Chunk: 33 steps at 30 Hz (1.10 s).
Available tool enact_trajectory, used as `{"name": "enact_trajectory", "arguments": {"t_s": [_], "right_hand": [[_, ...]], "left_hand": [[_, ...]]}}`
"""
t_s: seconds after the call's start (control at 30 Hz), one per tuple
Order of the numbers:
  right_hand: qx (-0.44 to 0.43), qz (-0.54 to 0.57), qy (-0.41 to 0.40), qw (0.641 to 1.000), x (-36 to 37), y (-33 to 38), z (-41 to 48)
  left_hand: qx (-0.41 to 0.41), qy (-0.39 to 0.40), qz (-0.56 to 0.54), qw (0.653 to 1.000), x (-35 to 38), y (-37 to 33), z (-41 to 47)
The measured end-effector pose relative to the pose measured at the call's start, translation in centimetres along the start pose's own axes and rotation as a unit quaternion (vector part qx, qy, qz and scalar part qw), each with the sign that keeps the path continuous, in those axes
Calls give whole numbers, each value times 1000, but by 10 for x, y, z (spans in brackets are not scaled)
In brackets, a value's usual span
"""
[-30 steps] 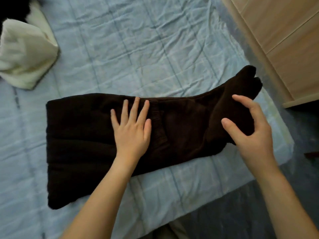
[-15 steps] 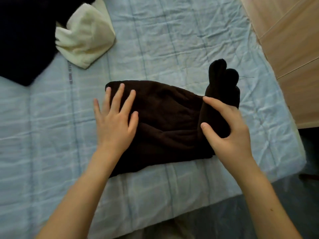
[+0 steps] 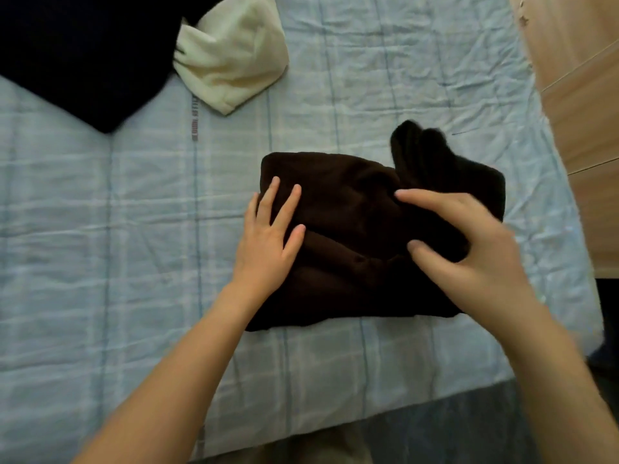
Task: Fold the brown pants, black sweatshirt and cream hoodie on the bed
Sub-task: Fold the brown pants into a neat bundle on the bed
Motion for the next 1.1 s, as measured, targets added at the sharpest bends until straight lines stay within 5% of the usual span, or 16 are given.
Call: {"name": "enact_trajectory", "arguments": {"t_s": [0.13,0.23,0.4,0.63,0.73,0.83,0.93,1.03,1.1], "right_hand": [[67,65,119,989,78,-23,12],[91,88,117,985,81,-38,18],[-2,152,103,983,79,-16,19],[59,96,154,982,107,-35,24],[93,186,190,960,105,-38,15],[155,280,201,926,103,-46,9],[141,233,228,935,96,-44,8],[127,196,42,971,51,-54,14],[77,-7,-101,992,16,-67,15]], "left_hand": [[1,15,-25,1000,0,2,0],[-2,16,-25,1000,1,1,1],[-4,4,-13,1000,3,0,0],[-39,38,-121,991,-12,-8,5],[-68,-36,-133,988,-41,-33,4],[71,-141,-60,986,-69,-88,5],[134,-67,-12,989,-46,-128,18],[83,57,112,989,2,-117,25],[114,57,214,968,21,-105,21]]}}
Point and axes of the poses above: each hand's wrist, its own z-axis towards the middle knuckle, its own x-axis out of the palm, y = z × x, the point moved 6 cm from there along z, towards the middle knuckle, and after that the axes turned 3 degrees about z, right-handed, at the moved point
